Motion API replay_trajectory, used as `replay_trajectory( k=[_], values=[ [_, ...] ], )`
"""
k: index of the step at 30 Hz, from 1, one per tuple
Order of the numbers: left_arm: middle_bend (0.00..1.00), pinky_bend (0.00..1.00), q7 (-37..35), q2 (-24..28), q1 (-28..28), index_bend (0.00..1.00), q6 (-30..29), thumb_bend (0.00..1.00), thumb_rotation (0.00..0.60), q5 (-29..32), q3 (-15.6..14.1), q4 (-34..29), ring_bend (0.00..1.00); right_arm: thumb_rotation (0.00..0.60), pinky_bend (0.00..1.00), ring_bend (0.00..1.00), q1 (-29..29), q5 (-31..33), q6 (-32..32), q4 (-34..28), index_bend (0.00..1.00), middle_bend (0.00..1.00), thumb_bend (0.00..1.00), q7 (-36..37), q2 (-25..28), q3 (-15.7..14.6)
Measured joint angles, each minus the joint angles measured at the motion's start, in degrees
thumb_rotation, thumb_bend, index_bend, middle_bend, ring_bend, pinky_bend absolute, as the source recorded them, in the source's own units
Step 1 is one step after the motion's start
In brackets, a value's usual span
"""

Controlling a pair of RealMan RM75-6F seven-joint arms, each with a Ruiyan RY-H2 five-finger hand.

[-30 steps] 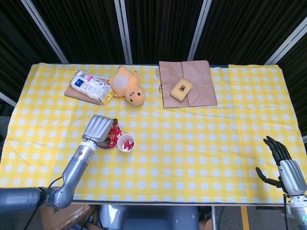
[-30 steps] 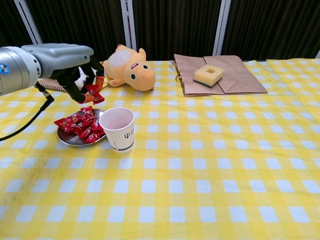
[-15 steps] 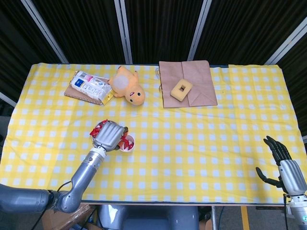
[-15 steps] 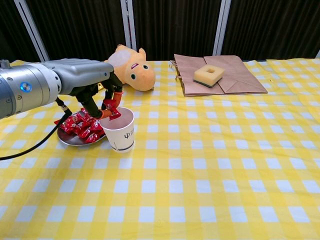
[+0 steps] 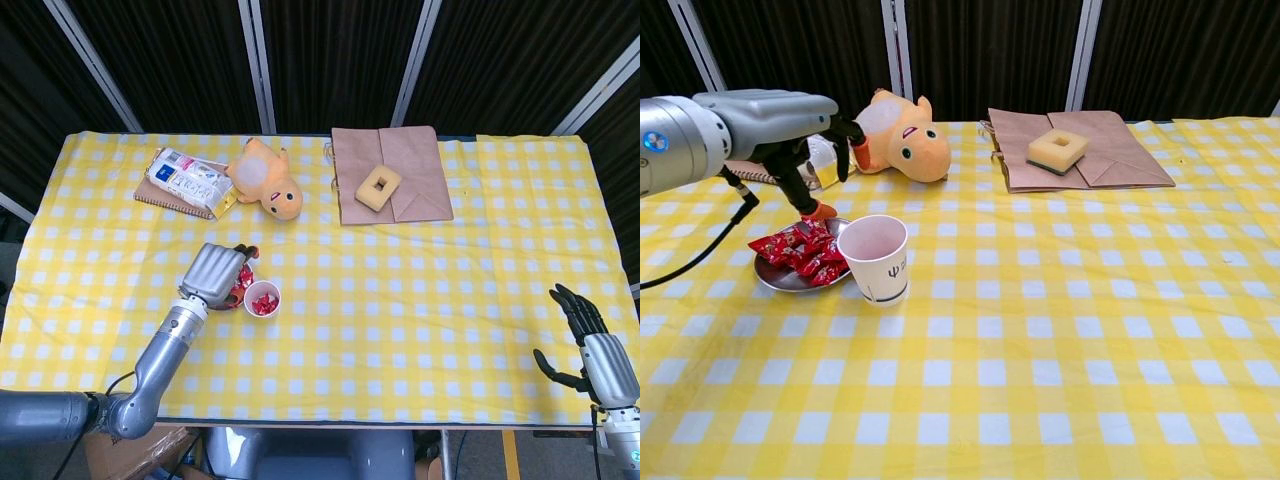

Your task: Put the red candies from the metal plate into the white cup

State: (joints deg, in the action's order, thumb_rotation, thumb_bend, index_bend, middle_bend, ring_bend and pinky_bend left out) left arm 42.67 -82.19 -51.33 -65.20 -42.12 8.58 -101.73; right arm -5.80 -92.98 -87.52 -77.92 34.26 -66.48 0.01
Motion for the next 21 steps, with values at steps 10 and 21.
replay_trajectory(
  k=[10, 21],
  values=[
    [0.27, 0.93, 0.8, -1.8, 0.3, 0.24, 3.4, 0.27, 0.6, 5.8, -1.8, 7.4, 0.89, 0.6, 0.0, 0.0, 0.0, 0.2, 0.2, -0.1, 0.0, 0.0, 0.42, -0.2, 0.0, 0.0],
    [0.25, 0.93, 3.6, -7.0, -1.9, 0.21, 6.5, 0.24, 0.6, 9.4, -2.9, 13.8, 0.89, 0.6, 0.0, 0.0, -0.1, 0.3, 0.3, 0.0, 0.0, 0.0, 0.42, 0.5, 0.1, 0.1]
  ],
)
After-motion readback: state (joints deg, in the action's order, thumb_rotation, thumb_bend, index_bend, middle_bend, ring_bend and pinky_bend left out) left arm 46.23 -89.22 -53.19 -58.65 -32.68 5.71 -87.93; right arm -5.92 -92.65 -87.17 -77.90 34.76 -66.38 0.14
